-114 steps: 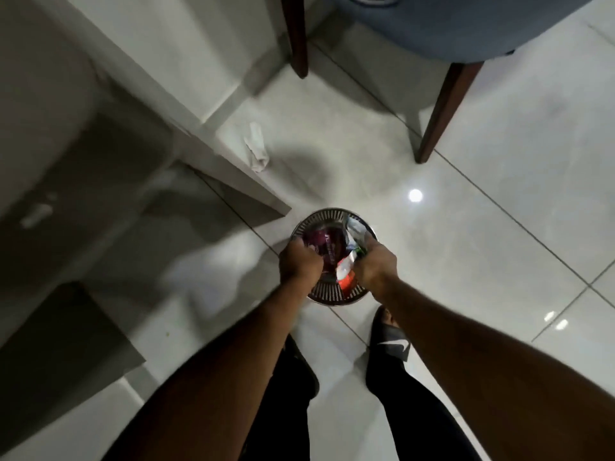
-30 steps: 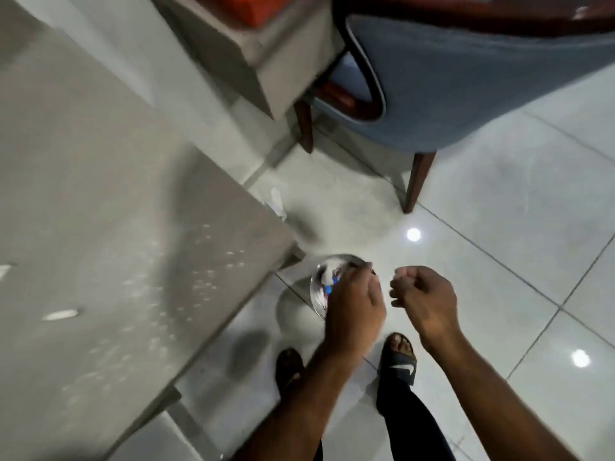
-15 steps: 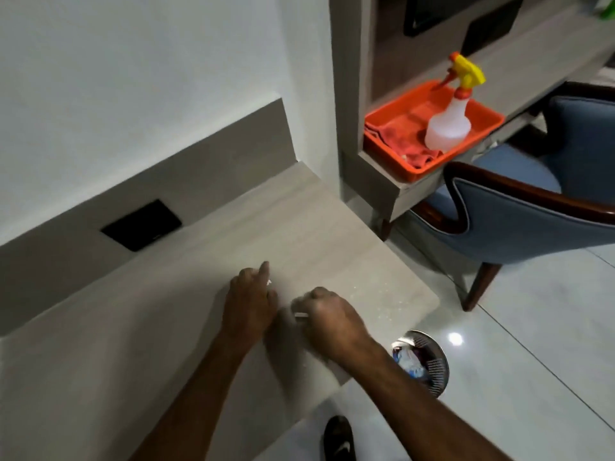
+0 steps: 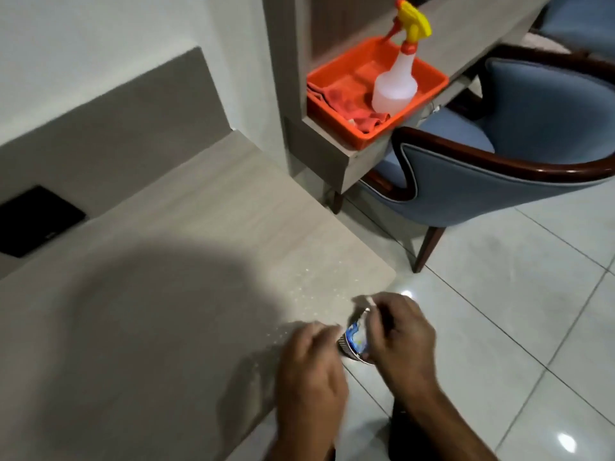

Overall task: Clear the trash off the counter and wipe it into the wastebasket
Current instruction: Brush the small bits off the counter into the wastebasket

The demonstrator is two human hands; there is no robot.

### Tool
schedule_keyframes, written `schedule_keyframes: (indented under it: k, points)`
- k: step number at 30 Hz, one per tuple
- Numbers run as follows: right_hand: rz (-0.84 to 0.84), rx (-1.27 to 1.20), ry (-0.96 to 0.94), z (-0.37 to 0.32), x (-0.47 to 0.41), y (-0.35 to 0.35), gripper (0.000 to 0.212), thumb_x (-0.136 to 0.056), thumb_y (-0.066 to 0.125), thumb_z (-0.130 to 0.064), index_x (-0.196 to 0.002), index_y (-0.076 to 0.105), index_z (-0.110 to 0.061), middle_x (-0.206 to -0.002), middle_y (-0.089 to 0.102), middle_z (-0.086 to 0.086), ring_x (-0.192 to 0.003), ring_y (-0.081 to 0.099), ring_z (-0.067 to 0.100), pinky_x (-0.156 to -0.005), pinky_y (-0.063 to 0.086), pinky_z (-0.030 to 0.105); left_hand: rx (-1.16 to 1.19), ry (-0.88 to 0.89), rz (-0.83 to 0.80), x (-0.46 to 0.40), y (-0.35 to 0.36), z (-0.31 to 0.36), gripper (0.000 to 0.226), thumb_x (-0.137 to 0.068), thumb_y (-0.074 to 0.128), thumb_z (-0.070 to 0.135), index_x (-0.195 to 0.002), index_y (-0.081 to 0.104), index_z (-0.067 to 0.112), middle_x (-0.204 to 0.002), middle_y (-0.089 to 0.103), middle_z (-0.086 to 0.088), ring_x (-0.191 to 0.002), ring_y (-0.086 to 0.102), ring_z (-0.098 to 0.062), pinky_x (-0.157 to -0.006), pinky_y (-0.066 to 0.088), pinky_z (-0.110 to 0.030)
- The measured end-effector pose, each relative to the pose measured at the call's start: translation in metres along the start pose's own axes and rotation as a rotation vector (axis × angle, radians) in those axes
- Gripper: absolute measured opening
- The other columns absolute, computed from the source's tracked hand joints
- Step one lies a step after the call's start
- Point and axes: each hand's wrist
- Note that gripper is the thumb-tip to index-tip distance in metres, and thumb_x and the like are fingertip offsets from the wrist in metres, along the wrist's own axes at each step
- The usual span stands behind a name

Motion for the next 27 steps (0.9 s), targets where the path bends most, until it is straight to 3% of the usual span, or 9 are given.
schedule_keyframes:
  k: [2,3,6,8,10,15,18,21,27]
  points:
    - [0.075,0.024,0.229,0.069,0.005,-0.006,0.013,-0.085,0.066,-0.019,-0.082,0.064,-0.032,-0.08,0.064,-0.014,-0.076,0.059,0.001,-0.072,0.038,0.002,0.138,-0.031,-0.136,0.028,0.051,0.025,0.024,-0.092,0.055,0.027,-0.086,0.077,0.02,-0.091,0.072,0.024,-0.078,0.063,0.004,-0.073,0.045,-0.009]
    - [0.052,0.034,0.331,0.101,0.007,-0.002,0.019,-0.084,0.069,-0.016,-0.079,0.063,-0.033,-0.077,0.065,-0.012,-0.074,0.06,0.001,-0.07,0.037,0.001,0.105,-0.015,-0.209,0.038,0.075,0.029,0.02,-0.088,0.058,0.027,-0.084,0.077,0.024,-0.089,0.072,0.025,-0.076,0.064,0.005,-0.076,0.041,-0.008]
    - [-0.154,0.077,0.569,0.204,0.017,0.029,0.015,-0.085,0.07,-0.016,-0.073,0.068,-0.026,-0.072,0.071,-0.002,-0.072,0.067,0.018,-0.063,0.041,0.02,-0.054,-0.22,-0.368,0.055,0.173,0.007,0.019,-0.071,0.073,0.011,-0.083,0.078,0.024,-0.082,0.076,0.005,-0.071,0.072,-0.013,-0.074,0.04,-0.018]
    - [-0.275,0.107,0.638,0.258,0.024,0.054,0.008,-0.084,0.071,-0.017,-0.077,0.072,-0.019,-0.073,0.074,0.001,-0.074,0.07,0.025,-0.064,0.041,0.024,-0.049,-0.447,-0.41,0.057,0.234,-0.027,0.017,-0.079,0.067,0.002,-0.086,0.077,0.013,-0.084,0.077,-0.01,-0.077,0.072,-0.029,-0.071,0.051,-0.033]
    - [-0.343,0.127,0.696,0.305,0.031,0.079,0.001,-0.082,0.072,-0.014,-0.083,0.073,-0.015,-0.078,0.076,0.005,-0.079,0.071,0.028,-0.069,0.046,0.026,-0.099,-0.631,-0.485,0.059,0.293,-0.061,0.014,-0.085,0.059,0.005,-0.083,0.072,0.007,-0.086,0.076,-0.017,-0.083,0.069,-0.035,-0.071,0.052,-0.038]
    - [-0.432,0.146,0.783,0.376,0.035,0.122,0.016,-0.087,0.06,-0.016,-0.093,0.074,-0.011,-0.094,0.077,0.009,-0.093,0.069,0.029,-0.077,0.047,0.024,-0.285,-0.679,-0.582,0.06,0.382,-0.12,0.026,-0.09,0.052,0.019,-0.108,0.069,0.009,-0.106,0.073,-0.018,-0.098,0.067,-0.036,-0.081,0.054,-0.041]
    - [-0.357,0.033,0.888,0.381,0.028,0.115,0.018,-0.087,0.058,-0.014,-0.091,0.076,-0.012,-0.092,0.077,0.007,-0.092,0.07,0.027,-0.082,0.047,0.02,-0.301,-0.655,-0.54,0.05,0.382,-0.111,0.022,-0.09,0.053,0.017,-0.098,0.069,0.004,-0.099,0.073,-0.021,-0.091,0.067,-0.038,-0.072,0.053,-0.04]
    - [-0.201,-0.158,0.911,0.347,0.007,0.081,0.012,-0.085,0.064,-0.015,-0.082,0.075,-0.012,-0.078,0.076,0.006,-0.079,0.072,0.027,-0.082,0.058,0.04,-0.234,-0.501,-0.438,0.023,0.354,-0.059,0.023,-0.092,0.052,0.019,-0.098,0.07,0.006,-0.098,0.075,-0.016,-0.09,0.067,-0.035,-0.073,0.052,-0.035]
    - [-0.005,-0.445,0.672,0.216,-0.067,-0.009,0.008,-0.084,0.074,-0.01,-0.085,0.076,-0.018,-0.076,0.077,0.001,-0.072,0.073,0.02,-0.069,0.061,0.037,-0.12,-0.062,-0.133,-0.074,0.248,0.078,0.03,-0.093,0.054,0.022,-0.115,0.068,0.008,-0.102,0.074,-0.008,-0.09,0.07,-0.02,-0.076,0.058,-0.029]
Point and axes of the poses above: each hand's wrist, its own x-axis away from the middle knuckle, its own y-axis out of the palm, z = x × y
